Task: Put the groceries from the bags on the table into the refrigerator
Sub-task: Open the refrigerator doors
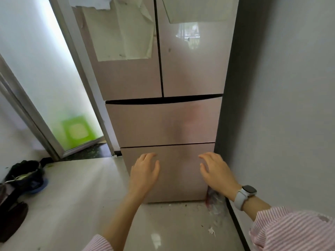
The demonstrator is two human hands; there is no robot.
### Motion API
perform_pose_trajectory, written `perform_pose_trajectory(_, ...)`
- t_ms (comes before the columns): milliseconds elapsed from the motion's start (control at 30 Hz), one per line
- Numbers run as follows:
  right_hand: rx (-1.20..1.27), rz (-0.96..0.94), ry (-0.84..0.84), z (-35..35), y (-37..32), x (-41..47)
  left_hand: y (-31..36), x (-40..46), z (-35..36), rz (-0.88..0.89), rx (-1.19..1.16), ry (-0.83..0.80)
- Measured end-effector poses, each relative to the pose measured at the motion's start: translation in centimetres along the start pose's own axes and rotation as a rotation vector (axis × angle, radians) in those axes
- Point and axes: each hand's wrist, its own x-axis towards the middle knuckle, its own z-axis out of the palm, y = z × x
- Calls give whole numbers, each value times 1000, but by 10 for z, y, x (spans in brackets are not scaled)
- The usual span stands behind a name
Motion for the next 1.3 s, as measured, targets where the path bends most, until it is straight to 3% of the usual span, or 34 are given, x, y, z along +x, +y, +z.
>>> perform_pose_trajectory(300, -52, -137, 105, 21, 2, 200, -11, 182, 19, -166, -440, 97)
perform_pose_trajectory(500, -466, -252, 322, 21, -14, 335, -14, 294, 33, -286, -758, 113)
perform_pose_trajectory(633, -627, -211, 358, 37, 4, 399, -17, 357, 46, -526, -947, 109)
perform_pose_trajectory(733, -715, -246, 435, 55, 28, 415, -9, 381, 59, -651, -1110, 93)
perform_pose_trajectory(900, -741, -331, 535, 63, 44, 423, 4, 401, 73, -731, -1376, 238)
perform_pose_trajectory(1100, -708, -319, 539, 63, 41, 422, 2, 401, 72, -704, -1394, 248)
perform_pose_trajectory(1300, -634, -277, 435, 52, 32, 412, -9, 398, 72, -718, -1405, 216)
